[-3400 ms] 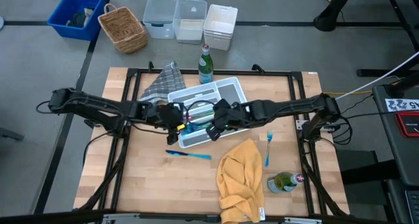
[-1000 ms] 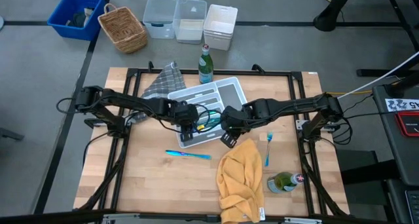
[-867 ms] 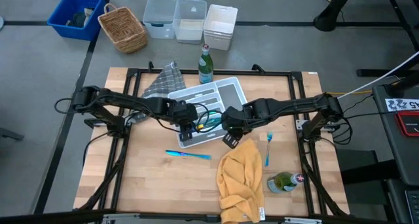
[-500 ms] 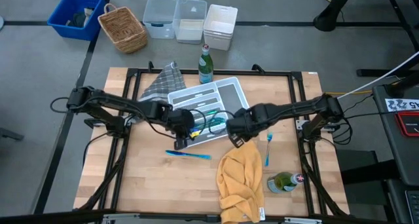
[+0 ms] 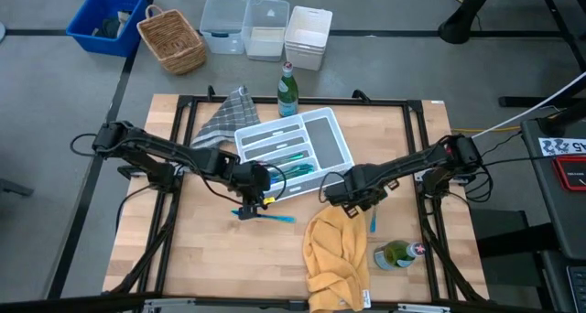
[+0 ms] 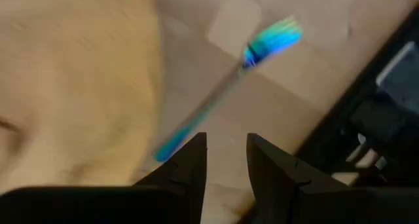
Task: Sort silverware
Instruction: Put the fork in the silverware tray
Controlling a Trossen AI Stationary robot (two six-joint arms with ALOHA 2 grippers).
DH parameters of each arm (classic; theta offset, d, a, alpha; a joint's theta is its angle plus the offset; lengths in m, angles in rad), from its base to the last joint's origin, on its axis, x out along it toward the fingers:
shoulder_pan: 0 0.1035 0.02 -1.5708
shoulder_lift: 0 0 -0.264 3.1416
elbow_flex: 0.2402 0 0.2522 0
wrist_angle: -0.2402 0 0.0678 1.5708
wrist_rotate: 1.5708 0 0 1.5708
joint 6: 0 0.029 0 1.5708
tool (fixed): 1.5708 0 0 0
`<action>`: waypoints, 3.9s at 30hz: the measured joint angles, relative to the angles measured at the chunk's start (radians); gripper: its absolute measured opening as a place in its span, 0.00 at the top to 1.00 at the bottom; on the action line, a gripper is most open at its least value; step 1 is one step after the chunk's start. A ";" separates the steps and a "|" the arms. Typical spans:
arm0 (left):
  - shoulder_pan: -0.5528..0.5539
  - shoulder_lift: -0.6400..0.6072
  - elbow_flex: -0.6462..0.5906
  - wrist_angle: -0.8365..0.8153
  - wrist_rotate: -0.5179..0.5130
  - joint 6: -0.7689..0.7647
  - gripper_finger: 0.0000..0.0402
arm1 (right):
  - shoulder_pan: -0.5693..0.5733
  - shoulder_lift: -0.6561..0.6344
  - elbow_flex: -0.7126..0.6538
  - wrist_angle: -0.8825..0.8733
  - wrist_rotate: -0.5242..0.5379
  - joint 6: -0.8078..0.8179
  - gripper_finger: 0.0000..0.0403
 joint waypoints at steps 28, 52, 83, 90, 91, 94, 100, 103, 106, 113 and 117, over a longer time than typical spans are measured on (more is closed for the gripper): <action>-0.019 0.000 0.000 0.005 -0.001 0.000 0.79 | 0.000 -0.291 -0.646 0.653 0.012 0.337 0.73; -0.018 0.000 0.000 0.005 -0.001 0.000 0.79 | 0.001 -0.284 -0.619 0.665 0.037 0.285 0.98; -0.018 0.001 0.000 -0.049 -0.001 -0.161 0.79 | 0.000 -0.286 -0.073 0.256 0.223 -0.232 0.99; -0.043 0.001 0.000 -0.203 -0.001 -0.300 0.79 | -0.001 -0.282 -0.046 0.512 0.321 -0.675 0.99; -0.052 0.001 0.000 -0.214 0.001 -0.316 0.79 | -0.004 -0.278 -0.046 0.555 0.327 -0.741 0.99; -0.083 0.001 -0.001 -0.217 0.020 -0.346 0.79 | -0.022 -0.258 -0.046 0.665 0.328 -0.936 0.99; -0.145 0.001 -0.001 -0.208 0.022 -0.428 0.79 | -0.098 -0.196 -0.046 0.866 0.314 -1.243 0.99; -0.167 0.001 -0.001 -0.205 0.022 -0.482 0.79 | -0.140 -0.155 -0.046 0.961 0.265 -1.371 0.99; -0.187 0.001 -0.001 -0.204 0.022 -0.530 0.79 | -0.178 -0.111 -0.046 1.042 0.217 -1.474 0.99; -0.222 0.001 -0.001 -0.205 0.022 -0.611 0.79 | -0.241 -0.010 -0.046 1.153 0.138 -1.577 0.99; -0.232 0.001 -0.001 -0.204 0.022 -0.635 0.79 | -0.268 0.039 -0.046 1.155 0.125 -1.613 0.99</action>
